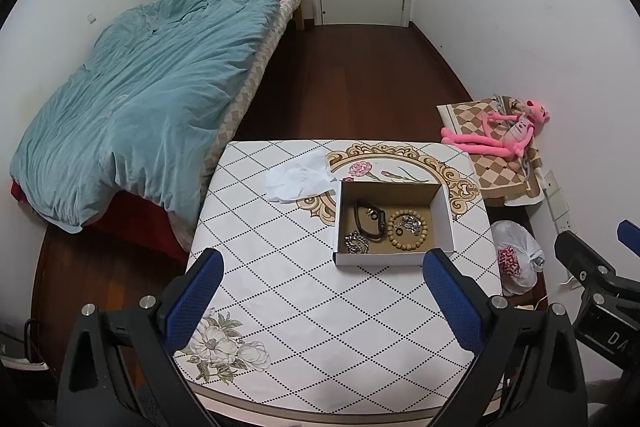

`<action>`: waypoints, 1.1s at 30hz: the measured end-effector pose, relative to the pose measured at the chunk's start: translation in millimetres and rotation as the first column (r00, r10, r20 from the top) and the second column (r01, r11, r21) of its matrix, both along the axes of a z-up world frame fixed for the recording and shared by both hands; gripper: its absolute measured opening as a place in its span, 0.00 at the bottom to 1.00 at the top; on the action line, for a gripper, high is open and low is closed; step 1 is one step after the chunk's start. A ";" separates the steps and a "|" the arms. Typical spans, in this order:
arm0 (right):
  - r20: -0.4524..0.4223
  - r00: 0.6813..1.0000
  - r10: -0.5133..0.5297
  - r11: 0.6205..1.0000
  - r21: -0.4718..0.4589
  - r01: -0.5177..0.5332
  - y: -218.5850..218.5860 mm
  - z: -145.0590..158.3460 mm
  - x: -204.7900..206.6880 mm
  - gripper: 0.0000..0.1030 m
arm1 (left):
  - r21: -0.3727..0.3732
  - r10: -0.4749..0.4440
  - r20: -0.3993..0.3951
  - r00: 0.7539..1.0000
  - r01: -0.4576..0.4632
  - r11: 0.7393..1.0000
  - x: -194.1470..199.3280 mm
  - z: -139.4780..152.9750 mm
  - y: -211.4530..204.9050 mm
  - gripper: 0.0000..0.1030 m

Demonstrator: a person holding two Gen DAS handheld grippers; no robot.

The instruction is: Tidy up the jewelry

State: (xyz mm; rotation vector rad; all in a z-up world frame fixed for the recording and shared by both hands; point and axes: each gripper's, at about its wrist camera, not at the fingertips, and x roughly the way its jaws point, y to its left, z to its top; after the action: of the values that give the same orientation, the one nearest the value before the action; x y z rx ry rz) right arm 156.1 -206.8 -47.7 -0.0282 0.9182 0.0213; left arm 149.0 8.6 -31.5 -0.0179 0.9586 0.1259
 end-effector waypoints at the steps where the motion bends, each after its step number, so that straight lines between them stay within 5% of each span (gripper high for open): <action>1: -0.001 1.000 0.002 1.000 0.000 -0.002 0.1 -0.3 -0.2 1.00 | 0.000 0.000 -0.001 1.000 0.000 1.000 -0.2 0.2 -0.5 0.99; 33: 0.002 1.000 0.007 1.000 0.010 -0.007 -1.5 5.4 -1.5 1.00 | -0.010 -0.009 0.021 1.000 0.009 1.000 -7.5 16.5 -0.5 0.99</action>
State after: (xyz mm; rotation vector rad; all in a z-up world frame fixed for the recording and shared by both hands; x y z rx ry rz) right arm 154.6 -208.3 -42.3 -0.0224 0.9157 0.0328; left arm 141.5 8.1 -14.9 -0.0245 0.9384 0.1124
